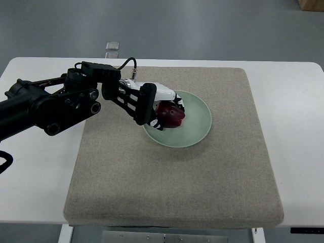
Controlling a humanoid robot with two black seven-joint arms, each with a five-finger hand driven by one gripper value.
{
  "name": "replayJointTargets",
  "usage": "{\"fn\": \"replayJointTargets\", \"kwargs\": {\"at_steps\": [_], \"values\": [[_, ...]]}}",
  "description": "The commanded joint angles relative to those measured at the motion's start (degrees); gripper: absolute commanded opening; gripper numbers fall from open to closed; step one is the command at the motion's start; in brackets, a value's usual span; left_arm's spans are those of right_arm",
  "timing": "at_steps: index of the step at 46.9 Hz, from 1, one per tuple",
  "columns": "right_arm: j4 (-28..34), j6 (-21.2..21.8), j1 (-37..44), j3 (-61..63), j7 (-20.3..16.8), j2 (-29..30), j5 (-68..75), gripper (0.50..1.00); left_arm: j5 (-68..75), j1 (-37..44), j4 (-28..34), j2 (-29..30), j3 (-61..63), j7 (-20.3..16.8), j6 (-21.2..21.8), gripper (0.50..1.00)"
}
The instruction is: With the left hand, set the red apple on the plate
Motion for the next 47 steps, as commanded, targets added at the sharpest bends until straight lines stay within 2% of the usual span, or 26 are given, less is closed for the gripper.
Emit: {"fn": "replayJointTargets", "kwargs": {"at_steps": [1, 3, 6, 10, 17, 24, 33, 42, 47], "values": [[0.00, 0.00, 0.00, 0.00, 0.00, 0.00, 0.00, 0.964, -0.08, -0.26, -0.10, -0.06, 0.00, 0.00, 0.00, 0.776], [0.00, 0.00, 0.00, 0.00, 0.00, 0.00, 0.00, 0.964, -0.07, -0.35, -0.02, 0.03, 0.00, 0.00, 0.00, 0.788], [0.00, 0.00, 0.00, 0.00, 0.00, 0.00, 0.00, 0.964, -0.16, -0.52, -0.10, 0.12, 0.00, 0.00, 0.00, 0.846], [0.00, 0.00, 0.00, 0.00, 0.00, 0.00, 0.00, 0.964, -0.25, -0.70, -0.10, 0.20, 0.00, 0.00, 0.00, 0.857], [0.00, 0.00, 0.00, 0.00, 0.00, 0.00, 0.00, 0.964, -0.25, -0.79, -0.10, 0.21, -0.09, 0.00, 0.00, 0.966], [0.00, 0.00, 0.00, 0.00, 0.00, 0.00, 0.00, 0.964, -0.34, -0.88, -0.10, 0.38, -0.18, 0.09, -0.09, 0.994], [0.00, 0.00, 0.00, 0.00, 0.00, 0.00, 0.00, 0.964, -1.92, -2.10, -0.10, 1.26, -0.44, 0.00, -0.35, 0.994], [0.00, 0.00, 0.00, 0.00, 0.00, 0.00, 0.00, 0.964, -10.87, -3.51, 0.16, 5.12, -0.79, 0.09, -0.62, 0.994], [0.00, 0.00, 0.00, 0.00, 0.00, 0.00, 0.00, 0.964, -17.64, -3.51, 2.70, 6.53, -0.88, 0.09, -0.62, 0.996]]}}
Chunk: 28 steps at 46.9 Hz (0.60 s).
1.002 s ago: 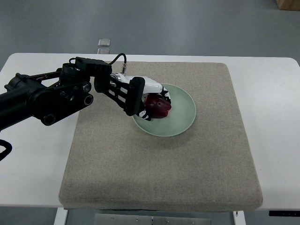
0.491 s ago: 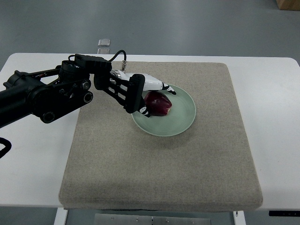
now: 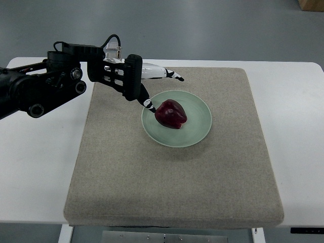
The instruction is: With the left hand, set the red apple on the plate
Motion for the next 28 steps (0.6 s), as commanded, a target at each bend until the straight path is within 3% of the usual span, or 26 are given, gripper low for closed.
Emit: {"fn": "replayJointTargets", "kwargs": {"at_steps": [1, 28], "values": [[0.00, 0.00, 0.00, -0.09, -0.01, 0.00, 0.00, 0.964, -5.62, -0.10, 2.58, 0.66, -0.13, 0.00, -0.08, 0.994], [0.00, 0.00, 0.00, 0.00, -0.01, 0.00, 0.00, 0.964, -51.06, 2.88, 20.33, 4.35, -0.13, 0.00, -1.40, 0.996]]}}
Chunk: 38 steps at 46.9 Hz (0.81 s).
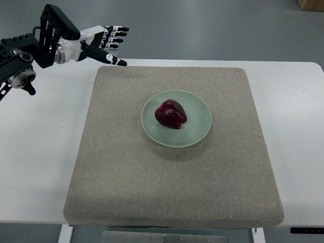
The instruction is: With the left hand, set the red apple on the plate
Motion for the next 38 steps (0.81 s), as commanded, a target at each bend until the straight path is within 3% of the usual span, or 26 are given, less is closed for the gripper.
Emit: {"fn": "replayJointTargets", "kwargs": {"at_steps": [1, 25, 30, 38], "values": [[0.00, 0.00, 0.01, 0.01, 0.00, 0.00, -0.01, 0.964, -4.23, 0.18, 2.08, -0.06, -0.04, -0.01, -1.23, 0.996], [0.00, 0.00, 0.01, 0.01, 0.00, 0.00, -0.01, 0.964, -26.81, 2.90, 8.06, 0.29, -0.30, 1.92, -13.89, 0.996], [0.00, 0.00, 0.01, 0.01, 0.00, 0.00, -0.01, 0.964, -32.70, 3.34, 8.59, 1.34, -0.30, 5.43, -14.00, 0.996], [0.00, 0.00, 0.01, 0.01, 0.00, 0.00, -0.01, 0.964, -45.00, 4.66, 8.41, 1.78, -0.39, 15.09, -14.00, 0.996]]}}
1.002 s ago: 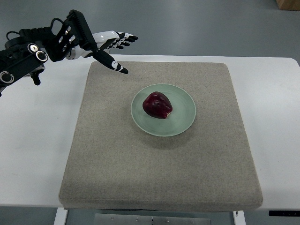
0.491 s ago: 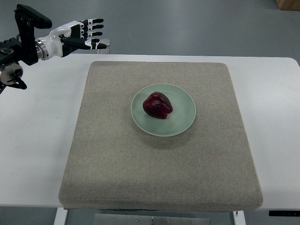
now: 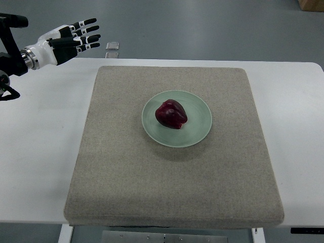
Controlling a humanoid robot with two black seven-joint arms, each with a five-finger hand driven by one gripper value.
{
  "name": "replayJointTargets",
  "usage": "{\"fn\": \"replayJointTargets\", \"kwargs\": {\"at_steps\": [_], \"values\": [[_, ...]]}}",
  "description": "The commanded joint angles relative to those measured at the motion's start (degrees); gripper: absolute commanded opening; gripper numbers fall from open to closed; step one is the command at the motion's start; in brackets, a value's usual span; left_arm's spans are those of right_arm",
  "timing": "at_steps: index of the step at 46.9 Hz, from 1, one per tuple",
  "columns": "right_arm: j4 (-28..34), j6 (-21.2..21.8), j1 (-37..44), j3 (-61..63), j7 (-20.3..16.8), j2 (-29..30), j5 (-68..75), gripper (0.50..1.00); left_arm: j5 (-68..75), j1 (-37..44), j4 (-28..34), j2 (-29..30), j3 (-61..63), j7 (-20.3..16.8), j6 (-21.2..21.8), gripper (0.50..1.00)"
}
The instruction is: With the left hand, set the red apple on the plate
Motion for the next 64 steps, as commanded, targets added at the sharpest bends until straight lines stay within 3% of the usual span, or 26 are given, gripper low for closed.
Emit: {"fn": "replayJointTargets", "kwargs": {"at_steps": [1, 8, 23, 64], "values": [[0.00, 0.00, -0.01, 0.00, 0.00, 0.00, 0.01, 0.964, -6.45, 0.90, -0.33, 0.15, -0.02, 5.21, 0.01, 0.996], [0.00, 0.00, -0.01, 0.00, 0.00, 0.00, 0.01, 0.964, -14.37, 1.95, -0.07, 0.23, -0.02, 9.36, 0.01, 0.996], [0.00, 0.00, -0.01, 0.00, 0.00, 0.00, 0.10, 0.962, -14.20, 4.33, 0.02, 0.85, -7.32, 9.44, 0.01, 0.996], [2.64, 0.79, -0.27, -0.09, 0.00, 0.00, 0.19, 0.964, -13.85, 4.85, 0.10, 2.25, -7.32, 9.44, 0.01, 0.996]]}}
